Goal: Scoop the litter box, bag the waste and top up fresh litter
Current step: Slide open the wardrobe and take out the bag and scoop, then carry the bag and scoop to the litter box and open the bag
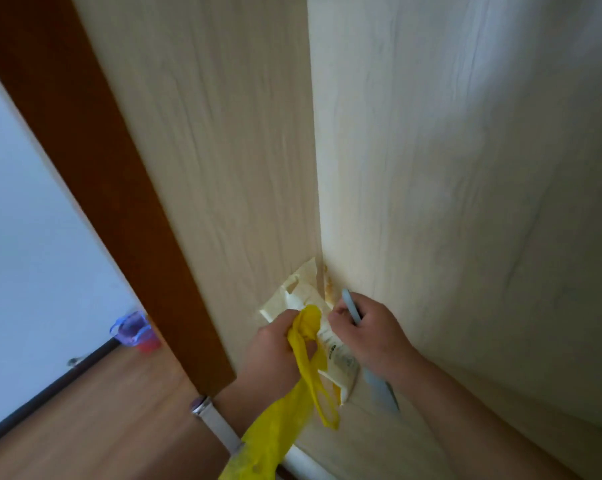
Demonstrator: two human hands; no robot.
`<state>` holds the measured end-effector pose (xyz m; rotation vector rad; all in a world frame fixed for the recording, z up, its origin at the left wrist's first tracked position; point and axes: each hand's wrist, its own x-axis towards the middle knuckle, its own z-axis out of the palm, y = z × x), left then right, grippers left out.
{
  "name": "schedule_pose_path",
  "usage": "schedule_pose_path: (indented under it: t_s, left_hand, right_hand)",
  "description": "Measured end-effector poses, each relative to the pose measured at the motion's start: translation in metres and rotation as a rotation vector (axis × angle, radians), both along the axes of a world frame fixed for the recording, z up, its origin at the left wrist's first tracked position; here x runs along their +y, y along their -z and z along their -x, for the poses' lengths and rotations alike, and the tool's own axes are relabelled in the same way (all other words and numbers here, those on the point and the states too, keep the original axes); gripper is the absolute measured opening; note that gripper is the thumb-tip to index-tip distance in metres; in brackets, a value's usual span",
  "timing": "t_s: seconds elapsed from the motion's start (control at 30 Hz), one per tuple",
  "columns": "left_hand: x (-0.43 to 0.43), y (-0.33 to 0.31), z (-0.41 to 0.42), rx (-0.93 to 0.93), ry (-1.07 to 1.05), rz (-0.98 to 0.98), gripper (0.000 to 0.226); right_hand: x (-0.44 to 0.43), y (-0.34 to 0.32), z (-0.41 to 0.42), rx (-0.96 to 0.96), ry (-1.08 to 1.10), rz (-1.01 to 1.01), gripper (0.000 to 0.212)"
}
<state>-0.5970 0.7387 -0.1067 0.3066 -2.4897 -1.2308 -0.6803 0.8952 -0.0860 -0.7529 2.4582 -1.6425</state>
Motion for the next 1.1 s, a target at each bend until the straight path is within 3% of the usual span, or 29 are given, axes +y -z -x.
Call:
schedule_pose_path:
  t_s: [0.17,0.5,0.7,0.9,1.1]
  left_hand:
    - [-0.027,-0.01,-0.032,-0.004,-0.149,-0.02,0.024]
    - [-0.134,-0.004,-0.12,-0.039,-0.401,0.028,0.033]
    - [-0.216,0.006,-0.192,-0.167,-0.692,0.0,0.043]
    - [-0.276,0.017,-0.267,-0.163,-0.953,-0.041,0.057]
    - [-0.297,0.024,-0.326,-0.107,-1.094,-0.077,0.048]
  right_hand:
    - [-0.029,0.0,-0.013,0.017,-0.082,-0.025,0.015]
    - [-0.157,-0.003,-0.056,0.103,-0.447,-0.051,0.02]
    - [-0.26,0.003,-0.109,0.091,-0.72,-0.033,0.025]
    - [-0.341,0.011,-0.163,0.071,-0.907,-0.015,0.033]
    - [-0.389,0.01,-0.205,0.167,-0.992,-0.088,0.039]
